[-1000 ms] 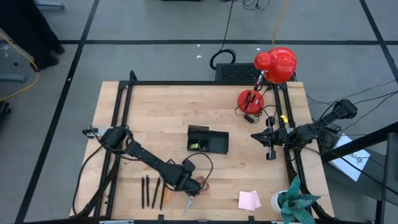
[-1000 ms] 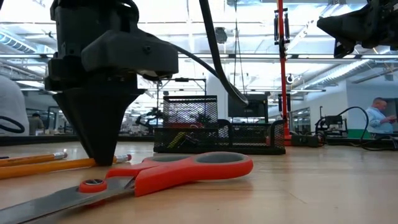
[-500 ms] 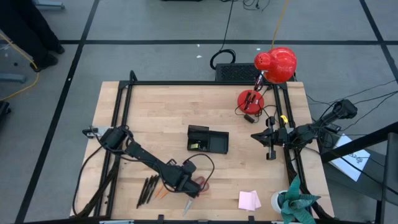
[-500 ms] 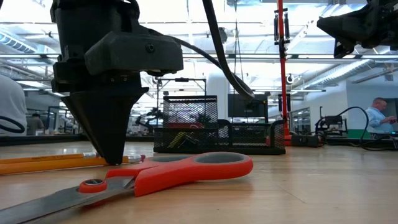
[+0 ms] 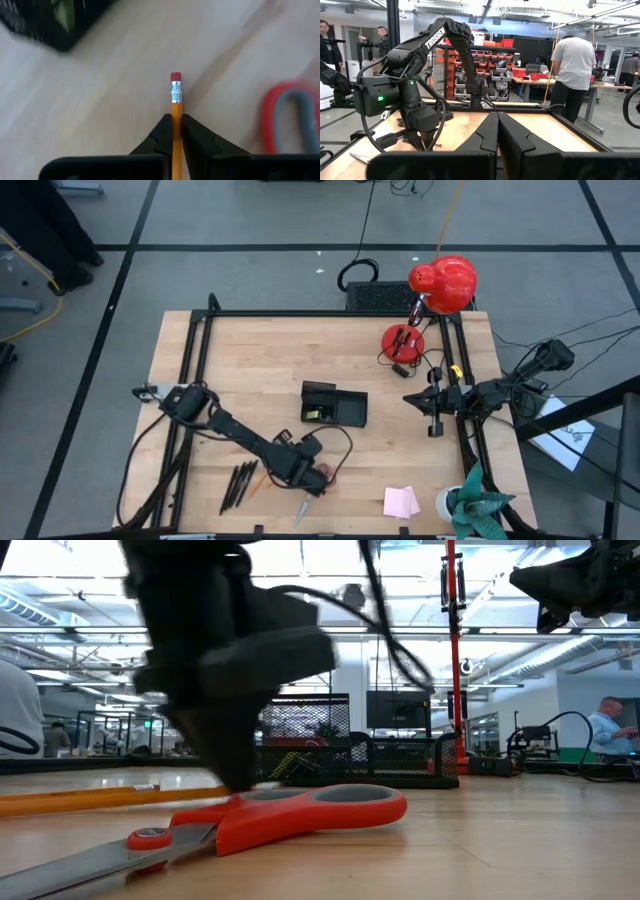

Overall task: Pick and place office supplies into organizer
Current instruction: Put the right pencil into the desk organizer

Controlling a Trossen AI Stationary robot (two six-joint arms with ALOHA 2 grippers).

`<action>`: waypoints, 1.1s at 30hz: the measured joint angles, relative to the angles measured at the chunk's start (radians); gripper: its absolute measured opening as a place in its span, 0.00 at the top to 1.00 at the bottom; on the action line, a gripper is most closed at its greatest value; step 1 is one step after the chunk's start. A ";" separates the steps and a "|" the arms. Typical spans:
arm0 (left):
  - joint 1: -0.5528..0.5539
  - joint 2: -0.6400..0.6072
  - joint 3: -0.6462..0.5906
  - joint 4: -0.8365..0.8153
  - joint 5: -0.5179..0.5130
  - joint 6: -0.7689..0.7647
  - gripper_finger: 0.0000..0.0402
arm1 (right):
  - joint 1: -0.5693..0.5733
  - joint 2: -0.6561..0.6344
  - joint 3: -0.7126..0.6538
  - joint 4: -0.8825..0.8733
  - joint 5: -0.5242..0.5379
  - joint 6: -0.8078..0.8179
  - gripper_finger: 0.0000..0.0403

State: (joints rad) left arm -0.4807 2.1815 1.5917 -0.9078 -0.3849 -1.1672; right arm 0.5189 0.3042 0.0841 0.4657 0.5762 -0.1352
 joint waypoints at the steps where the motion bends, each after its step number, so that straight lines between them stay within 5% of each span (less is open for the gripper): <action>1: 0.004 0.000 0.009 0.000 -0.011 0.011 0.93 | 0.000 0.000 0.000 0.000 0.000 0.000 0.99; 12: 0.053 -0.004 0.129 -0.018 -0.122 0.192 0.95 | 0.000 0.000 0.000 0.000 0.000 0.000 0.99; 27: 0.144 -0.008 0.546 -0.038 -0.406 0.792 0.94 | 0.000 0.000 0.000 0.000 0.000 0.000 0.99; 33: 0.191 -0.027 0.637 -0.025 -0.421 0.984 0.92 | 0.000 0.000 0.000 -0.011 0.000 0.008 0.99</action>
State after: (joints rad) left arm -0.2898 2.1546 2.2288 -0.9325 -0.8061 -0.1836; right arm 0.5187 0.3042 0.0841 0.4545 0.5762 -0.1269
